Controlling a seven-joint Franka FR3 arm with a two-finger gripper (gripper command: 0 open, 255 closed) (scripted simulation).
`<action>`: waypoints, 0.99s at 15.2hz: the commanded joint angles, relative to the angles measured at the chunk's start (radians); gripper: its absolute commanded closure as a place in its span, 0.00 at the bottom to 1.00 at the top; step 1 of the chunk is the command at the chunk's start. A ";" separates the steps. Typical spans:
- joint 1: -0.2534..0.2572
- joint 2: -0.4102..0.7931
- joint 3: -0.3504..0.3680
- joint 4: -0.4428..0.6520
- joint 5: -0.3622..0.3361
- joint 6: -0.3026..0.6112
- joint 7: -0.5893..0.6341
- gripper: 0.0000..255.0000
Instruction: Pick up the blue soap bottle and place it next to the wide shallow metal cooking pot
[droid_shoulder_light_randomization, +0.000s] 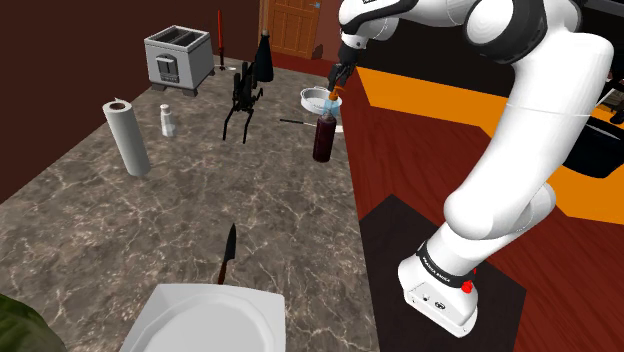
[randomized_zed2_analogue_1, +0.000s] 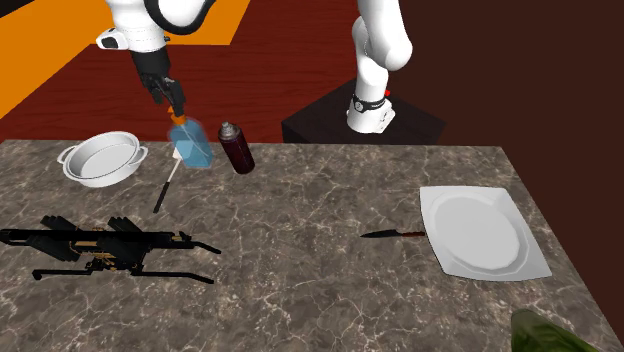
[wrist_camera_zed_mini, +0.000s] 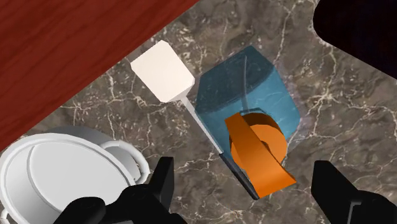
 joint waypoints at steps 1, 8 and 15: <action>0.000 0.000 0.000 0.000 0.000 0.000 0.000 0.00; -0.004 -0.041 -0.002 0.069 -0.002 -0.110 0.001 0.00; -0.004 -0.041 -0.002 0.069 -0.002 -0.110 0.001 0.00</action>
